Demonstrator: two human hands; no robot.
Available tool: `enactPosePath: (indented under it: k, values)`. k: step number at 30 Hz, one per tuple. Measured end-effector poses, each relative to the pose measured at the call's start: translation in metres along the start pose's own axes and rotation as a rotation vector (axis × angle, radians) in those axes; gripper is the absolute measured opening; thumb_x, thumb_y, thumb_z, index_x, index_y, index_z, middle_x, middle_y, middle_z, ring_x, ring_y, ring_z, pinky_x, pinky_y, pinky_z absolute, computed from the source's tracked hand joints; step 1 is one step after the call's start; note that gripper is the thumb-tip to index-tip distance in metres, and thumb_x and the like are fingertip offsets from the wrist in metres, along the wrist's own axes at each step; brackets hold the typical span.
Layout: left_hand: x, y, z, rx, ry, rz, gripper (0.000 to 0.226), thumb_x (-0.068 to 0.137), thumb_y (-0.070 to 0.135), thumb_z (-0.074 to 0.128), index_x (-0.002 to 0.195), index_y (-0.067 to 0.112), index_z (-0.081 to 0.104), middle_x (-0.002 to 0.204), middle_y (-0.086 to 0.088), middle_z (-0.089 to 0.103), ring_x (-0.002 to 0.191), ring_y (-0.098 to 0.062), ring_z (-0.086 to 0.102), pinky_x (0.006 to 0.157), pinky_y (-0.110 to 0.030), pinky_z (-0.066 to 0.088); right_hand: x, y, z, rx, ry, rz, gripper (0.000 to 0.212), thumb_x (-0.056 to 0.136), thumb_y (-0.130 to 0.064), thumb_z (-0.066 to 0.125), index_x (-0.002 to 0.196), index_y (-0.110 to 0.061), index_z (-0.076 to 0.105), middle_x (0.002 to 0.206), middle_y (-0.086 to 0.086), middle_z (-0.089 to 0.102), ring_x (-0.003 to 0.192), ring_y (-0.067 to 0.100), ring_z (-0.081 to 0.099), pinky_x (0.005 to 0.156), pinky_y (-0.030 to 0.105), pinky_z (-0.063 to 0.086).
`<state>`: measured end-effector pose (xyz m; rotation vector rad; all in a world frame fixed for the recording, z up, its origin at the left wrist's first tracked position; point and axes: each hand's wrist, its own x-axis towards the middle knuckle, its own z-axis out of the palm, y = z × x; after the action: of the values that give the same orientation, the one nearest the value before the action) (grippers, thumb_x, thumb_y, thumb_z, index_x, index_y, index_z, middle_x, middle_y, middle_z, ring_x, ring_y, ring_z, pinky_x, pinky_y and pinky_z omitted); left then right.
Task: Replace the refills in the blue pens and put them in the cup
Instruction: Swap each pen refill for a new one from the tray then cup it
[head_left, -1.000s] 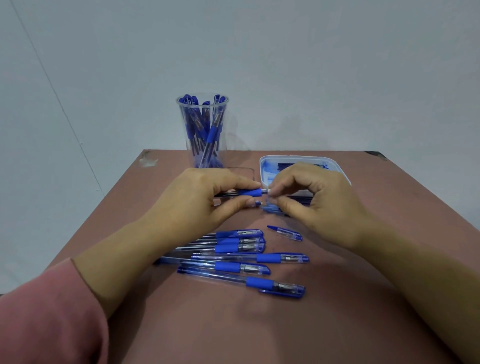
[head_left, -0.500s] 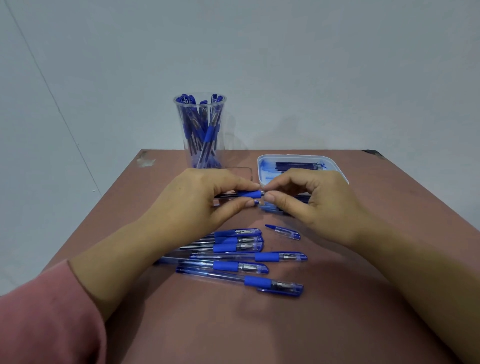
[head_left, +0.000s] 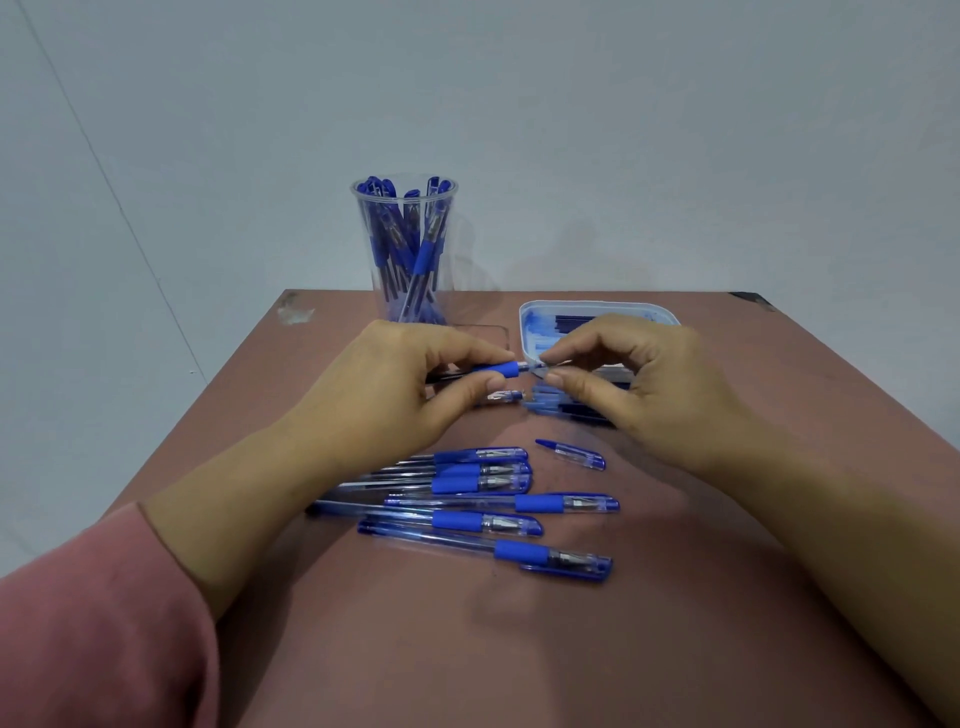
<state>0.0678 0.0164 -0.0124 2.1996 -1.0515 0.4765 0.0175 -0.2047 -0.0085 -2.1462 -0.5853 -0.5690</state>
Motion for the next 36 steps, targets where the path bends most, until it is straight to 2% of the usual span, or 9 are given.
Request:
enactPosePath:
  k: [4,7,9,11,14,18,24,31,36]
  values:
    - [0.002,-0.013,-0.005,0.088,-0.004,-0.035,0.022,0.090,0.038,0.065,0.110,0.035,0.071,0.091,0.022,0.069,0.078,-0.005,0.064,0.071,-0.034,0.056,0.002,0.007,-0.013,-0.150,-0.013,0.076,0.024,0.081,-0.015,0.075,0.083,-0.035,0.063,0.078,-0.018,0.066,0.081,-0.001,0.062,0.074,0.007,0.044]
    - [0.002,-0.019,-0.007,0.102,0.007,-0.068,0.022,0.087,0.039,0.067,0.109,0.035,0.072,0.092,0.018,0.071,0.077,-0.006,0.065,0.072,-0.038,0.057,0.003,0.009,-0.021,-0.325,-0.258,0.161,0.017,0.083,-0.023,0.074,0.080,-0.037,0.065,0.079,-0.019,0.067,0.081,-0.002,0.062,0.073,0.015,0.047]
    - [0.002,-0.018,-0.007,0.102,-0.003,-0.079,0.024,0.086,0.039,0.066,0.109,0.036,0.072,0.091,0.018,0.071,0.078,-0.006,0.065,0.072,-0.038,0.057,0.004,0.005,-0.018,-0.431,-0.441,0.166,0.012,0.088,-0.023,0.067,0.089,-0.035,0.068,0.083,-0.024,0.062,0.084,-0.006,0.057,0.073,0.010,0.041]
    - [0.002,-0.016,-0.005,0.099,-0.019,-0.082,0.024,0.086,0.037,0.068,0.109,0.036,0.072,0.091,0.018,0.071,0.078,-0.007,0.065,0.073,-0.038,0.057,0.006,0.003,-0.012,-0.494,-0.526,0.134,0.013,0.092,-0.021,0.062,0.098,-0.029,0.070,0.084,-0.024,0.056,0.083,-0.005,0.051,0.075,0.008,0.037]
    - [0.001,-0.016,-0.005,0.097,-0.030,-0.070,0.024,0.085,0.035,0.070,0.110,0.034,0.072,0.090,0.018,0.070,0.076,-0.004,0.064,0.072,-0.036,0.056,0.009,0.002,-0.003,-0.531,-0.569,0.065,0.017,0.094,-0.021,0.058,0.104,-0.031,0.068,0.092,-0.019,0.058,0.087,-0.002,0.045,0.080,0.017,0.039]
    - [0.002,-0.012,-0.005,0.096,-0.019,-0.058,0.025,0.084,0.036,0.070,0.109,0.033,0.073,0.091,0.019,0.070,0.078,0.001,0.062,0.073,-0.028,0.056,0.008,0.004,-0.009,-0.477,-0.479,0.067,0.022,0.094,-0.021,0.057,0.109,-0.035,0.065,0.100,-0.020,0.059,0.095,-0.002,0.046,0.086,0.019,0.040]
    - [0.000,-0.007,-0.003,0.086,0.002,-0.003,0.028,0.084,0.039,0.070,0.111,0.035,0.072,0.090,0.023,0.068,0.086,0.003,0.063,0.071,-0.022,0.055,0.001,0.005,-0.016,-0.351,-0.025,-0.147,0.022,0.081,-0.028,0.070,0.101,-0.020,0.069,0.091,-0.025,0.058,0.083,-0.003,0.055,0.077,0.008,0.041]
    - [-0.001,0.001,-0.001,0.033,-0.012,0.066,0.036,0.085,0.056,0.057,0.113,0.037,0.070,0.087,0.032,0.063,0.085,0.006,0.064,0.071,-0.017,0.052,0.002,0.010,0.000,-0.341,-0.006,-0.243,0.018,0.084,-0.022,0.070,0.099,-0.014,0.073,0.086,-0.018,0.060,0.081,0.000,0.057,0.077,0.011,0.045]
    - [0.000,-0.003,-0.003,0.099,-0.001,0.021,0.027,0.085,0.036,0.069,0.112,0.036,0.071,0.092,0.023,0.069,0.085,0.005,0.060,0.071,-0.006,0.044,-0.003,0.015,-0.012,-0.276,0.015,-0.125,0.018,0.079,-0.012,0.072,0.094,-0.021,0.068,0.088,-0.022,0.063,0.085,-0.004,0.060,0.077,0.008,0.044]
